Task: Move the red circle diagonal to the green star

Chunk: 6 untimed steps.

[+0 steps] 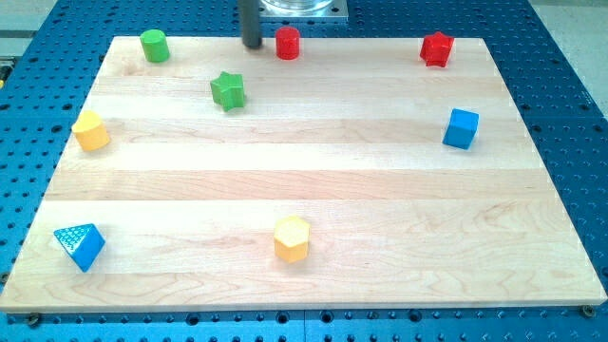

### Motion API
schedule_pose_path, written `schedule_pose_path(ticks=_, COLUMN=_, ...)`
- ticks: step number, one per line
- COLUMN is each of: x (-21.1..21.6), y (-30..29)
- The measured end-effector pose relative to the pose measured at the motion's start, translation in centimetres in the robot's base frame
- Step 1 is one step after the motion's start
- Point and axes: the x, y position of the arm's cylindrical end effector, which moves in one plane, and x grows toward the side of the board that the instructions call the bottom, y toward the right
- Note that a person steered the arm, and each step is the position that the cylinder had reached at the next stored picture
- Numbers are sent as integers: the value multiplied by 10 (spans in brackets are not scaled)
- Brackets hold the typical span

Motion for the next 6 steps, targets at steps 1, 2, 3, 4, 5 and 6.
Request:
schedule_pose_path(ticks=1, x=17, y=22)
schedule_pose_path(ticks=2, x=47, y=60)
schedule_pose_path(ticks=3, x=25, y=61)
schedule_pose_path(ticks=4, x=1, y=56)
schedule_pose_path(ticks=5, x=2, y=62)
schedule_pose_path(ticks=6, x=0, y=112)
